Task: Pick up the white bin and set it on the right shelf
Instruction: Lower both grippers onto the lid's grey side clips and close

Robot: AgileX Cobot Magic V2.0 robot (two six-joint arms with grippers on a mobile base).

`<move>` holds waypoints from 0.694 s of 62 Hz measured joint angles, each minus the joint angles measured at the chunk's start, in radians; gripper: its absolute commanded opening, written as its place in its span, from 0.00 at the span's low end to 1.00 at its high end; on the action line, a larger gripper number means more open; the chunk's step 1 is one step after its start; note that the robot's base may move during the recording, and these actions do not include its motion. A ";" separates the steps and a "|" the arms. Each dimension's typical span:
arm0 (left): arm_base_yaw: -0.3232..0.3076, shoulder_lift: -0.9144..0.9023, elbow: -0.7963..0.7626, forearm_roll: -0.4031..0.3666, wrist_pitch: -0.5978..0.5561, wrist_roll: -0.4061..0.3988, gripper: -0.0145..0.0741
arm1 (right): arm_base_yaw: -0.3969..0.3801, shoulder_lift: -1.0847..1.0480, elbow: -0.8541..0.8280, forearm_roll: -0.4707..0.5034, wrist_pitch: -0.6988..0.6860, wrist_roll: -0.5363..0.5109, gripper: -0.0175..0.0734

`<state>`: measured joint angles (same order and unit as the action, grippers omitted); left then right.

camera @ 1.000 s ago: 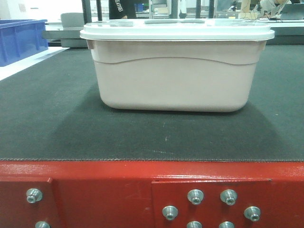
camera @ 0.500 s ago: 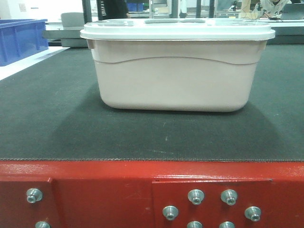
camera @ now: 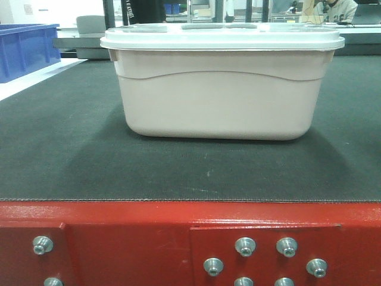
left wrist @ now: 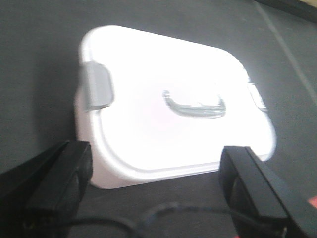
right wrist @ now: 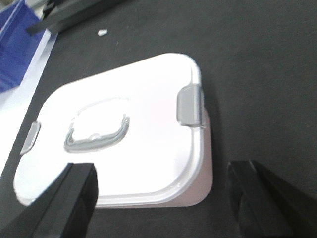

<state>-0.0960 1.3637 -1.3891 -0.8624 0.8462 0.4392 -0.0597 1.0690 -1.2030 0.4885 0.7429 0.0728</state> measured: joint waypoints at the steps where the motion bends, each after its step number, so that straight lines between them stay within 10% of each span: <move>1: 0.009 0.016 -0.010 -0.025 0.014 0.014 0.65 | 0.000 0.011 -0.013 0.007 0.010 -0.008 0.89; 17: 0.164 0.290 -0.089 -0.455 0.190 0.210 0.65 | -0.065 0.210 -0.181 0.271 0.165 -0.198 0.89; 43: 0.170 0.504 -0.089 -0.633 0.207 0.319 0.65 | -0.405 0.552 -0.191 0.911 0.454 -0.679 0.89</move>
<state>0.0742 1.8681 -1.4781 -1.4954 1.0536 0.7579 -0.4646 1.6212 -1.3943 1.3996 1.1970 -0.6061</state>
